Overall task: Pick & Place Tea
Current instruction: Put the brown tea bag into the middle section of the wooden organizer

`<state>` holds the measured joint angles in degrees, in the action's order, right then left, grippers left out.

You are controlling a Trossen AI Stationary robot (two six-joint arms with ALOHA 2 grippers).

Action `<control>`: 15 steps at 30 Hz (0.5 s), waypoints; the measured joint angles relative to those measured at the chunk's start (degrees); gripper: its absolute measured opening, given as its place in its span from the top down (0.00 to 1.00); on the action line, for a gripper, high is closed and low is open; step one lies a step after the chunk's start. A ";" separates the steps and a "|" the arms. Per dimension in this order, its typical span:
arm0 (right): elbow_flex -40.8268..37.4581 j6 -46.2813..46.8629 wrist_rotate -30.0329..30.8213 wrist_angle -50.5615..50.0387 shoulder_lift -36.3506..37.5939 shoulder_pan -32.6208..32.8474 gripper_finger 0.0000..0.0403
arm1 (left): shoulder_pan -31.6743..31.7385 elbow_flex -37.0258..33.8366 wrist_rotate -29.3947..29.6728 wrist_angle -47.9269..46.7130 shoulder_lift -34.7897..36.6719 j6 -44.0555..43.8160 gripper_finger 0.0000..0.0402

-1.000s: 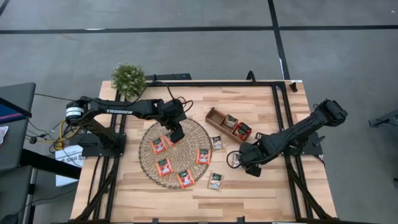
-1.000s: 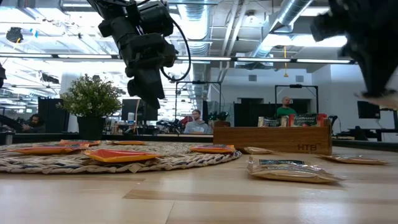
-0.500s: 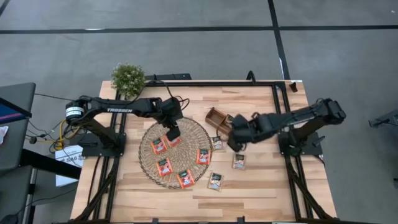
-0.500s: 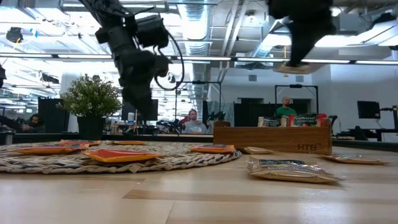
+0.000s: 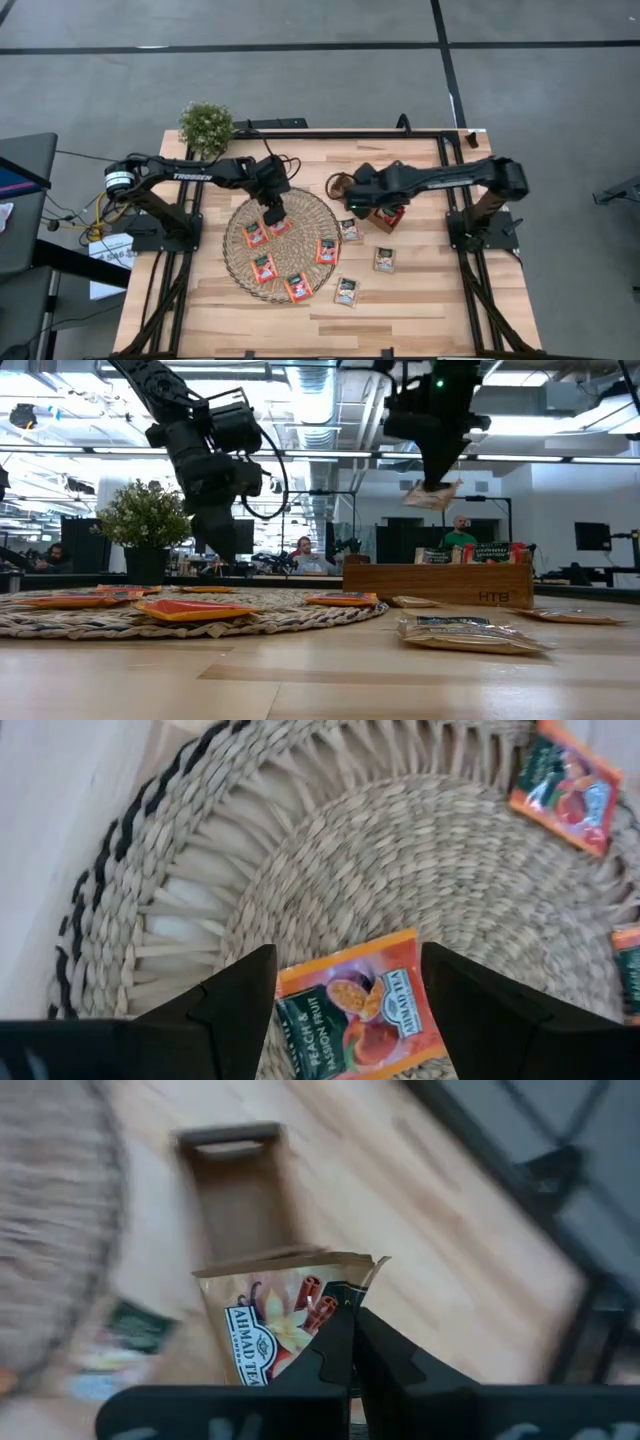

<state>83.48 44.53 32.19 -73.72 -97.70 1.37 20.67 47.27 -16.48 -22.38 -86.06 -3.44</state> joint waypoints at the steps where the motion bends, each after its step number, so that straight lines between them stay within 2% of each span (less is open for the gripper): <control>1: 1.32 -0.02 1.18 -1.10 -1.58 -0.25 1.00 | 0.02 0.00 -0.22 0.35 0.12 0.26 0.40; 7: 6.91 -1.05 4.64 -5.79 -9.18 -0.77 1.00 | 0.70 -0.02 -1.18 0.17 2.42 2.41 0.40; 15: 6.98 -0.98 4.86 -7.90 -14.84 0.23 1.00 | 2.53 -0.02 -1.71 0.39 5.31 3.91 0.40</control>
<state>90.46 43.55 37.05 -81.62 -112.54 1.60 23.20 47.24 -18.19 -21.99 -80.75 0.47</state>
